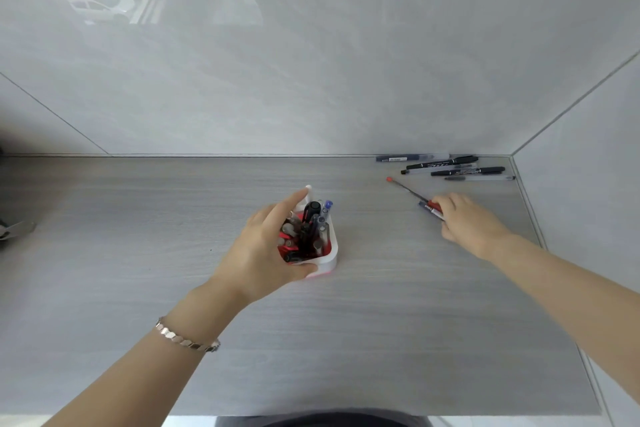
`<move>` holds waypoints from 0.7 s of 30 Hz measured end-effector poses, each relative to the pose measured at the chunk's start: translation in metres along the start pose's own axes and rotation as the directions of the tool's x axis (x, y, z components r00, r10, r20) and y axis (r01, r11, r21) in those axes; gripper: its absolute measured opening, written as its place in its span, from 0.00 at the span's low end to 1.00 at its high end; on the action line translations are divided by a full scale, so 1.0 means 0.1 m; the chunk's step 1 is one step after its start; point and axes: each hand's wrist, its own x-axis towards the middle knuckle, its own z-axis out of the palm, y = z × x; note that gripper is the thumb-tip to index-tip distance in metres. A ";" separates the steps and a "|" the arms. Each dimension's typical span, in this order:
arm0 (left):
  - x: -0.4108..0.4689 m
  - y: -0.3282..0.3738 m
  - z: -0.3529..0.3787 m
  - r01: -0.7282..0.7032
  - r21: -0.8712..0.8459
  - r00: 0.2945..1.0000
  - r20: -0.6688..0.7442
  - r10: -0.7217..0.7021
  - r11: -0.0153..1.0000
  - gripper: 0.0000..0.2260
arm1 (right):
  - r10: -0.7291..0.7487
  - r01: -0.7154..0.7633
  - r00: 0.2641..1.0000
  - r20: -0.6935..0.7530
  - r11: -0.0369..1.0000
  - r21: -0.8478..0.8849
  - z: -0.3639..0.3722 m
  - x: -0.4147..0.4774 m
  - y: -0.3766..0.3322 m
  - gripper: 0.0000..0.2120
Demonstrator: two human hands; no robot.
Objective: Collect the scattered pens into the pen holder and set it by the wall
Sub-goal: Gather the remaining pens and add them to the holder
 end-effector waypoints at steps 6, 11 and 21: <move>0.10 -0.03 -0.04 -0.029 0.026 0.996 0.090 0.027 0.999 0.44 | 0.037 -0.044 0.999 0.027 0.929 0.368 -0.10 -0.42 -0.25 0.15; 0.13 0.06 -0.01 -0.074 0.047 0.997 -0.021 0.075 0.996 0.35 | 0.002 0.040 0.998 -0.065 0.778 0.627 -0.90 -1.02 -0.45 0.08; 0.12 0.03 0.09 -0.034 -0.160 0.982 -0.190 0.003 0.987 0.08 | -0.101 0.102 0.995 -0.027 0.884 0.456 -1.33 -0.97 -1.20 0.18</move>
